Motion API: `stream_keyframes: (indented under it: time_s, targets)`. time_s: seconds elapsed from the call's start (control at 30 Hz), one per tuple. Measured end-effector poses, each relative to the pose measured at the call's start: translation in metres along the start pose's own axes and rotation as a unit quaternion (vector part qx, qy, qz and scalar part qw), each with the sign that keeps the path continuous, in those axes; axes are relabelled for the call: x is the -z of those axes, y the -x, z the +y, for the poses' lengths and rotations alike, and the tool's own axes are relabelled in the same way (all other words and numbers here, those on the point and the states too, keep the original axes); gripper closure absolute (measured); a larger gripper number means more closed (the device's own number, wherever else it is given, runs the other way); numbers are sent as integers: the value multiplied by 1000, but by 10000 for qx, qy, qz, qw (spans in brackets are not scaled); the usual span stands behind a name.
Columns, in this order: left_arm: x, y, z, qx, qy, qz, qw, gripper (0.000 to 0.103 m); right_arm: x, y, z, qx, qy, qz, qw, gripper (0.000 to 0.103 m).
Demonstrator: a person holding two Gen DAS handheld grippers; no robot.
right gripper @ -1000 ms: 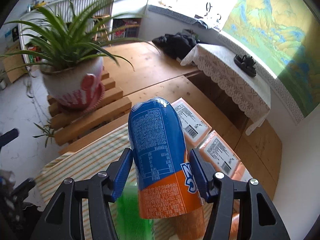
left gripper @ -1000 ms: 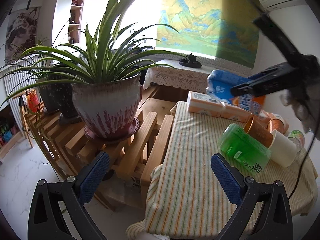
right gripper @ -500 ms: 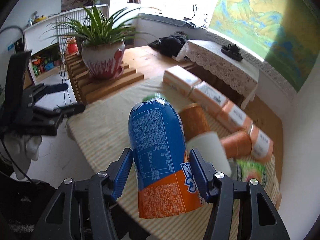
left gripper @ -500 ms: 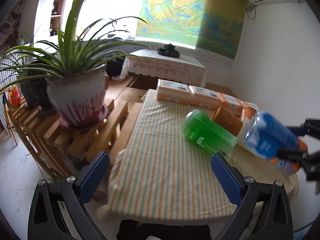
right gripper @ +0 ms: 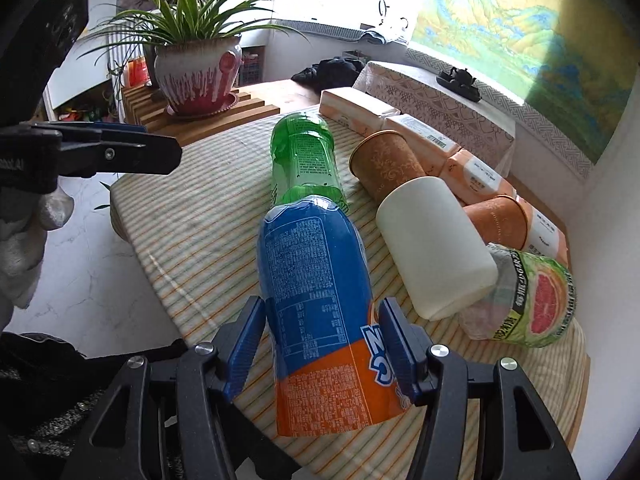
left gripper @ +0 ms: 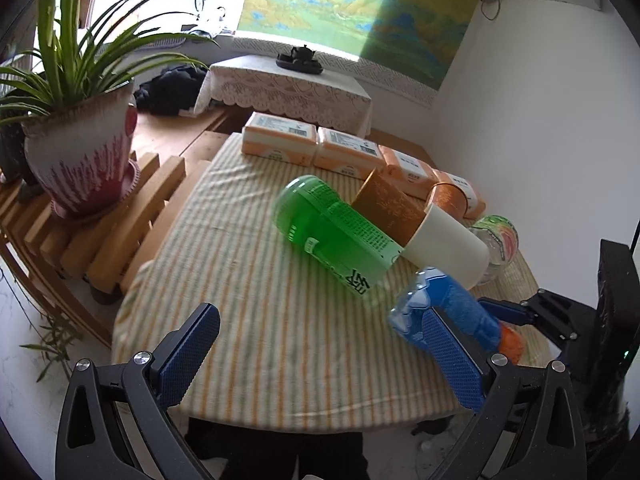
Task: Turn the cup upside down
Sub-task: 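Grasp the bottle with the left gripper while the right gripper releases it, then rotate the held bottle with the left gripper so its cap points down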
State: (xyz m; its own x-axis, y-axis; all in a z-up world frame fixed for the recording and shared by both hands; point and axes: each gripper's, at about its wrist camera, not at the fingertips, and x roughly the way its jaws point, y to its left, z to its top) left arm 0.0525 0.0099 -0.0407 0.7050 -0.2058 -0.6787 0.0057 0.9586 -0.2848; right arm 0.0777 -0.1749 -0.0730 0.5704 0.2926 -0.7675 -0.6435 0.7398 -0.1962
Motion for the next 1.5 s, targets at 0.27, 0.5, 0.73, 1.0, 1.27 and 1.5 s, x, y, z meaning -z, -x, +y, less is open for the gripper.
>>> stream_keyframes:
  time_s: [0.27, 0.5, 0.73, 1.0, 1.27, 1.5]
  targets:
    - [-1, -16, -16, 81, 20, 235, 9997, 0, 3, -4, -7, -28, -49, -108, 9999, 45]
    - [-2, -28, -27, 152, 160, 415, 9989, 0, 9, 3, -11, -76, -154, -307, 9994, 30]
    - [0, -38, -43, 361, 452, 706, 9958, 0, 26, 31, -18, -161, -495, -629, 9967, 30]
    - [0, -51, -60, 528, 917, 930, 9900, 1, 82, 88, -34, 160, -1519, -1080, 9823, 28]
    - [2, -67, -78, 370, 1212, 1037, 9865, 2, 121, 109, -42, 576, -1882, -1085, 9744, 28]
    - [9, -87, -80, 235, 1355, 1243, 9827, 15, 132, 111, -41, 790, -1815, -1114, 9739, 28]
